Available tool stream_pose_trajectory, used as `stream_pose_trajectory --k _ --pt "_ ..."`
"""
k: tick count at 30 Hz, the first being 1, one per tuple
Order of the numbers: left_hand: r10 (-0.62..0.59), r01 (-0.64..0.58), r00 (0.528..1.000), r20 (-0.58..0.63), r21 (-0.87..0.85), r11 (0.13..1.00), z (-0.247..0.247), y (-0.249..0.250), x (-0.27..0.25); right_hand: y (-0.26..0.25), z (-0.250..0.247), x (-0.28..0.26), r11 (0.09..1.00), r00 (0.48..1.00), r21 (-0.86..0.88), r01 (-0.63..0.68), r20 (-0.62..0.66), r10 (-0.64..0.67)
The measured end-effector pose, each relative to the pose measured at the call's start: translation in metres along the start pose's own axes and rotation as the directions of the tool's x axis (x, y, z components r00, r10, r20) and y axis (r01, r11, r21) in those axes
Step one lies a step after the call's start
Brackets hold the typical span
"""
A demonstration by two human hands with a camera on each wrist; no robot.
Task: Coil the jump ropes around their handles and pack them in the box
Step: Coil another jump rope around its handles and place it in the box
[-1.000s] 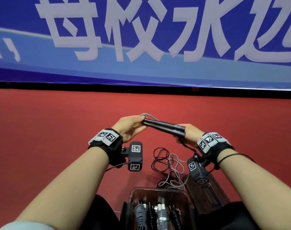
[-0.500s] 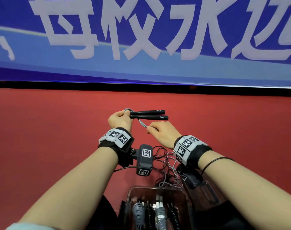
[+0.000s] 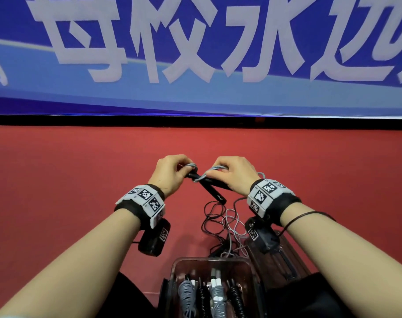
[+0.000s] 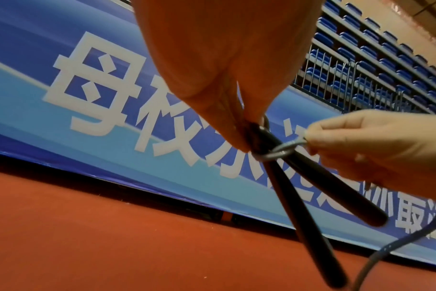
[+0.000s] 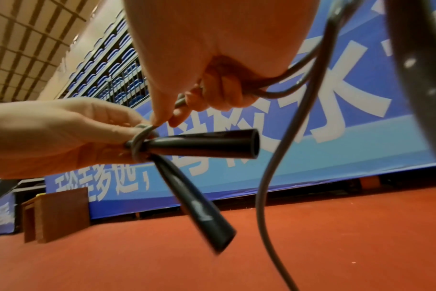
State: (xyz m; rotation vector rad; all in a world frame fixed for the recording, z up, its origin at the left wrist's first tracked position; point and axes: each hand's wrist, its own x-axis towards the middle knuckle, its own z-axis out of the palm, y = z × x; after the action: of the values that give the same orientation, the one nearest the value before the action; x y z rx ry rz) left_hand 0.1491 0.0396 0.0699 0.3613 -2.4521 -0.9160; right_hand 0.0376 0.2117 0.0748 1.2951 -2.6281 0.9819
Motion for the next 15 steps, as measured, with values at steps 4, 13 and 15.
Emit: stream_pose_trajectory --k 4,13,15 --pt "-0.098 0.179 0.958 0.268 -0.3 0.937 -0.011 0.007 -0.005 0.006 -0.009 0.0 0.98 0.992 0.201 0.007 0.121 -0.032" --pt "-0.217 0.527 0.834 0.507 -0.618 0.584 -0.019 0.023 -0.01 0.007 -0.024 0.003 0.864 0.937 0.493 -0.103 0.34 -0.083" --pt "-0.261 0.555 0.831 0.492 -0.696 0.456 -0.021 0.025 -0.007 0.003 -0.023 0.001 0.82 0.948 0.562 -0.108 0.305 -0.085"
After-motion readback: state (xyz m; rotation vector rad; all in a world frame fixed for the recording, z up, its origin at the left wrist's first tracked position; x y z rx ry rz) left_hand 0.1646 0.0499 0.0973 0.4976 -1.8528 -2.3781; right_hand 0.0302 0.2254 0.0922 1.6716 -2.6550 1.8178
